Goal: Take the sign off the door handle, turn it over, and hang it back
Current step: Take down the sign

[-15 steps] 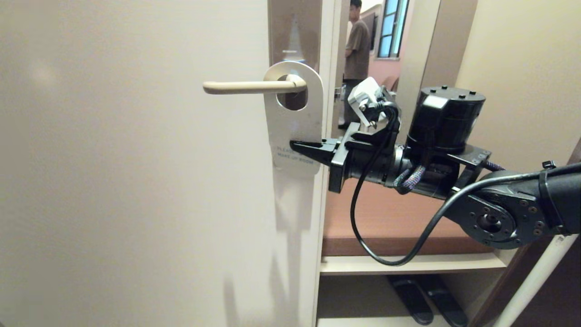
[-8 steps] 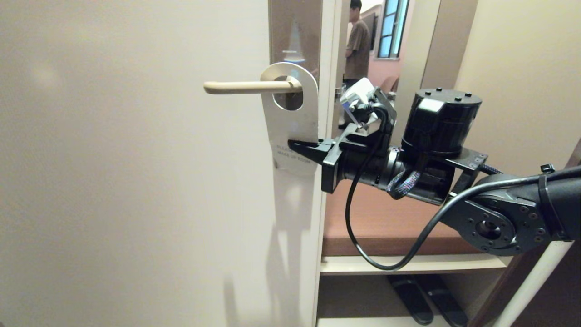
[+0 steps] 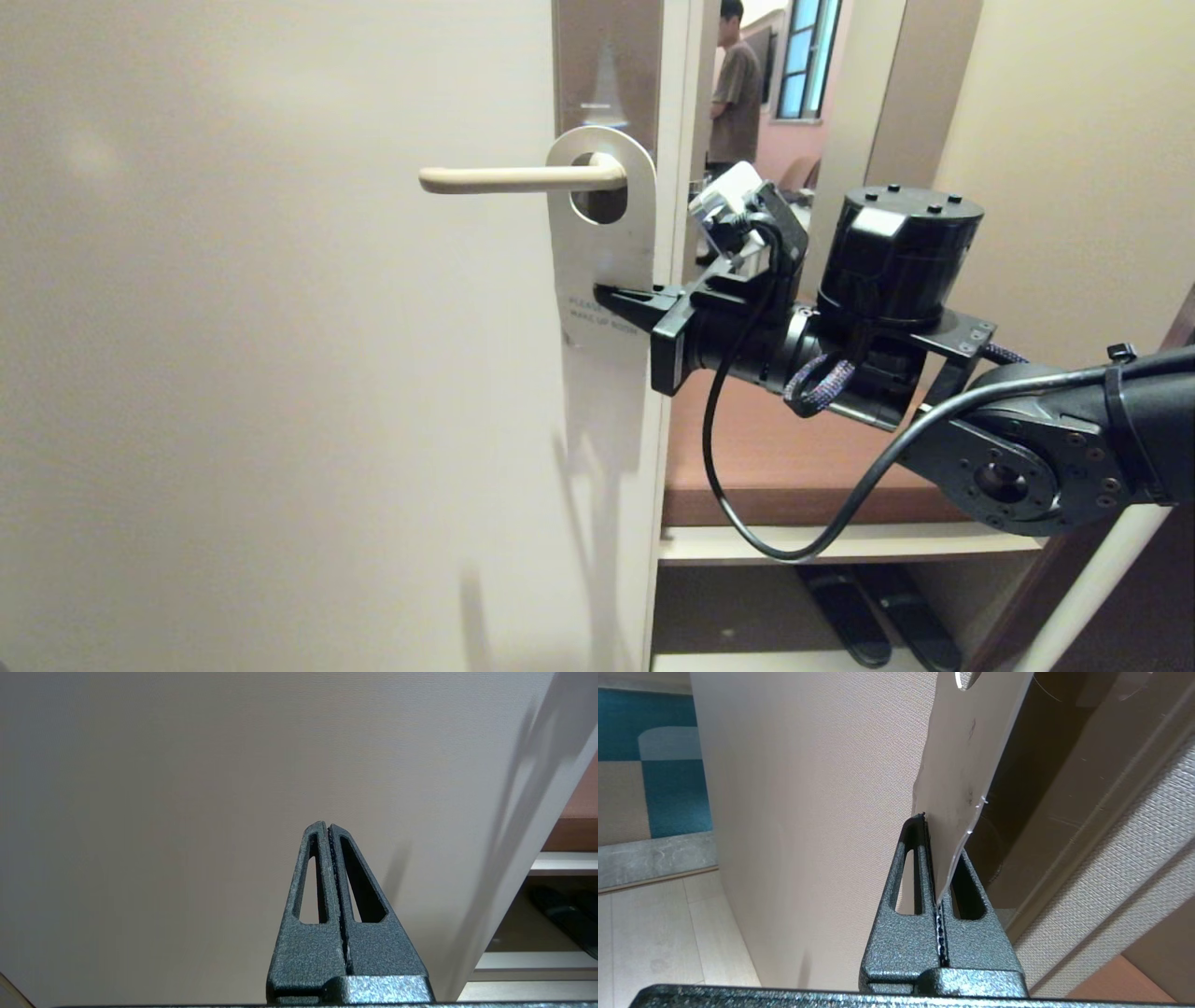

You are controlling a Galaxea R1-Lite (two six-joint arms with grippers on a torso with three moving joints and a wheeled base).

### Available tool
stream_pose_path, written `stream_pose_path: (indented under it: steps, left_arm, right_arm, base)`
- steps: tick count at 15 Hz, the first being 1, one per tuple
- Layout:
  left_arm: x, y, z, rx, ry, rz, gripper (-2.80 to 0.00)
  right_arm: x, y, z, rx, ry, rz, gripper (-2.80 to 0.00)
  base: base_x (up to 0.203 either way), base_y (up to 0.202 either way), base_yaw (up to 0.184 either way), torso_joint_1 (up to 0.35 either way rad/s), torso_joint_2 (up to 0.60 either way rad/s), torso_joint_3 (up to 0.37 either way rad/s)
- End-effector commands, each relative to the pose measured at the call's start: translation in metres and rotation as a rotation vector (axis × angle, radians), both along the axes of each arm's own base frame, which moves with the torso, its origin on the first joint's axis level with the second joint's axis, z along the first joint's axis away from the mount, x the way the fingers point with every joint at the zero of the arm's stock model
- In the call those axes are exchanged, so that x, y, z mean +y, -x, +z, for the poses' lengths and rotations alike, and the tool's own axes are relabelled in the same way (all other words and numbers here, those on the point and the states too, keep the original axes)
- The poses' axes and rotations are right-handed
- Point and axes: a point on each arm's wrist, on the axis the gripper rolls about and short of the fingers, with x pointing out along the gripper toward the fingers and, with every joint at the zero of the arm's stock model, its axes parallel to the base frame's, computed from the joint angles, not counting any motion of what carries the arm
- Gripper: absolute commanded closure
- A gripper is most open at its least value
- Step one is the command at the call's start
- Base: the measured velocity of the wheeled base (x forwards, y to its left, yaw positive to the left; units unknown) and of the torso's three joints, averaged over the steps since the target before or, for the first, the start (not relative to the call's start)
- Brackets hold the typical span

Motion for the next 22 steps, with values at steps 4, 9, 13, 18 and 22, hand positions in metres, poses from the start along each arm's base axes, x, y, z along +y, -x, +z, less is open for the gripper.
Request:
stream_pose_path:
  steps: [4,9,13,18,22]
  left_arm:
    - [0.0,0.0,0.0,0.0,0.0,0.001,0.0]
    - [0.0,0.0,0.0,0.0,0.0,0.001,0.0]
    - [0.0,0.0,0.0,0.0,0.0,0.001,0.0]
    - [0.0,0.0,0.0,0.0,0.0,0.001,0.0]
    - [0.0,0.0,0.0,0.0,0.0,0.001,0.0]
  right_arm:
    - [0.006,0.004,-0.001,-0.002,0.0,-0.015,0.0]
    - [0.01,0.006,-0.001,0.0,0.001,-0.031,0.0]
    - [0.01,0.007,-0.002,-0.001,0.001,-0.047,0.0]
    - [0.02,0.014,-0.002,0.002,0.002,-0.077,0.0]
    - [0.02,0.014,-0.002,0.001,0.001,-0.096,0.0]
  base:
    - [0.0,0.0,0.0,0.0,0.0,0.0]
    - [0.0,0.0,0.0,0.0,0.0,0.0]
    - [0.0,0.0,0.0,0.0,0.0,0.0]
    - [0.0,0.0,0.0,0.0,0.0,0.0]
    - [0.0,0.0,0.0,0.0,0.0,0.0]
